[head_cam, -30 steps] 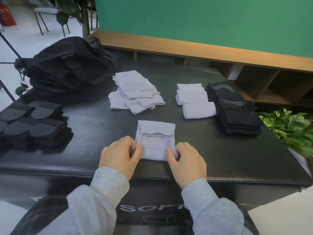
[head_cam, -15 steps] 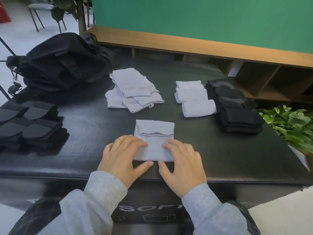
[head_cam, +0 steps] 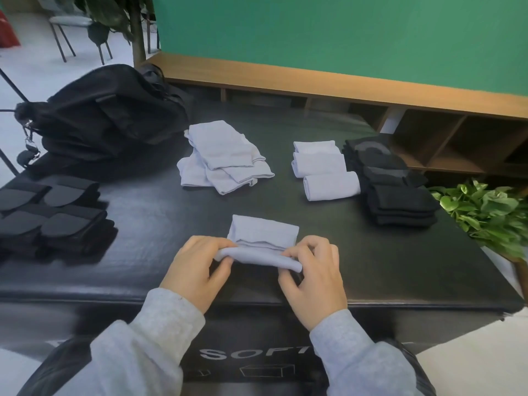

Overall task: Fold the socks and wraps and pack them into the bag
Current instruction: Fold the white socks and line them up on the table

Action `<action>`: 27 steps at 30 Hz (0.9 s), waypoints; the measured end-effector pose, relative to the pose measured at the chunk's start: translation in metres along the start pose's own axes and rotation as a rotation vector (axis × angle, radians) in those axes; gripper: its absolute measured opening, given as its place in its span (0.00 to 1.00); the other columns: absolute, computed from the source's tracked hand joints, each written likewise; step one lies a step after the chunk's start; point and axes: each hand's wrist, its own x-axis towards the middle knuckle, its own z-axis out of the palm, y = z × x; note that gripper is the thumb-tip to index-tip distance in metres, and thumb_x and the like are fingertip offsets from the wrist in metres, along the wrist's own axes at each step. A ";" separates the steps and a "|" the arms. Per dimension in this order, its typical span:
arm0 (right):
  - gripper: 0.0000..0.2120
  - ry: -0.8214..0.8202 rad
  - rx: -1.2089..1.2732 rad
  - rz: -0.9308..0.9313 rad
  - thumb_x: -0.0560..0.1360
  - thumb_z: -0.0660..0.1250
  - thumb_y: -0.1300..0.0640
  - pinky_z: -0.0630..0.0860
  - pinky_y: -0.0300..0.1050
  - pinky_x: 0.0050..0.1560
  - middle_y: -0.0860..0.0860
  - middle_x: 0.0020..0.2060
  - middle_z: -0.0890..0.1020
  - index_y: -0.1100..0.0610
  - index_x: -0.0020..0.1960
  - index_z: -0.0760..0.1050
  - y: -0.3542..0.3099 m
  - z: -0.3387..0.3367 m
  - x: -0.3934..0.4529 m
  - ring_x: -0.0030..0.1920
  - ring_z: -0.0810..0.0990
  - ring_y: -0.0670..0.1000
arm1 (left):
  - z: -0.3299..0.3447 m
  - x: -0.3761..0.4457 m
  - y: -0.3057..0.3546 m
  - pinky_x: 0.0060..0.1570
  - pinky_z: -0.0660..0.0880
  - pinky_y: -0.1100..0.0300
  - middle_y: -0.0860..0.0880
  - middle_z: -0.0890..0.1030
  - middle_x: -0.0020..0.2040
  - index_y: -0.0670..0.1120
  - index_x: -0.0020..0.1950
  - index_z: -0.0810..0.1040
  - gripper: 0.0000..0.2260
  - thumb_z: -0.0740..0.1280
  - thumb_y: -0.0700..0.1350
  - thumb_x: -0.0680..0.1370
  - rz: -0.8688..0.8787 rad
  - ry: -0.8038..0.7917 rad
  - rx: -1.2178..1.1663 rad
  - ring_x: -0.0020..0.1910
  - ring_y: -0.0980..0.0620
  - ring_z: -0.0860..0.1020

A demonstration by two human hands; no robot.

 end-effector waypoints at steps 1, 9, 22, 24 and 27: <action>0.06 -0.001 0.011 -0.014 0.68 0.71 0.57 0.64 0.29 0.45 0.40 0.51 0.68 0.49 0.43 0.75 0.000 0.000 -0.001 0.52 0.64 0.44 | -0.001 0.000 0.002 0.49 0.68 0.65 0.56 0.77 0.48 0.58 0.47 0.74 0.08 0.65 0.44 0.76 0.003 0.002 -0.016 0.50 0.59 0.71; 0.06 -0.170 0.082 0.102 0.76 0.59 0.49 0.68 0.40 0.53 0.32 0.41 0.68 0.49 0.48 0.73 -0.007 -0.011 0.008 0.48 0.70 0.43 | -0.001 0.000 0.008 0.53 0.69 0.60 0.59 0.73 0.55 0.56 0.48 0.71 0.14 0.54 0.62 0.71 0.020 0.092 -0.079 0.54 0.59 0.71; 0.11 -0.209 0.165 0.302 0.78 0.56 0.43 0.74 0.45 0.45 0.42 0.38 0.77 0.50 0.46 0.70 -0.011 -0.014 0.028 0.42 0.76 0.47 | 0.005 0.035 0.005 0.49 0.75 0.49 0.53 0.80 0.43 0.58 0.46 0.71 0.06 0.64 0.57 0.75 -0.319 0.025 -0.329 0.45 0.51 0.78; 0.14 -0.210 0.120 0.320 0.79 0.55 0.43 0.71 0.45 0.39 0.44 0.35 0.75 0.50 0.41 0.67 -0.012 -0.013 0.034 0.37 0.74 0.47 | 0.007 0.042 0.007 0.44 0.73 0.53 0.53 0.78 0.39 0.56 0.45 0.70 0.06 0.62 0.56 0.77 -0.349 0.042 -0.249 0.42 0.51 0.76; 0.18 -0.209 0.001 0.335 0.79 0.52 0.42 0.65 0.45 0.35 0.46 0.31 0.72 0.52 0.37 0.62 -0.014 -0.011 0.040 0.34 0.70 0.49 | 0.008 0.047 0.013 0.35 0.67 0.58 0.53 0.74 0.36 0.54 0.47 0.69 0.08 0.59 0.57 0.78 -0.373 0.058 -0.155 0.40 0.51 0.73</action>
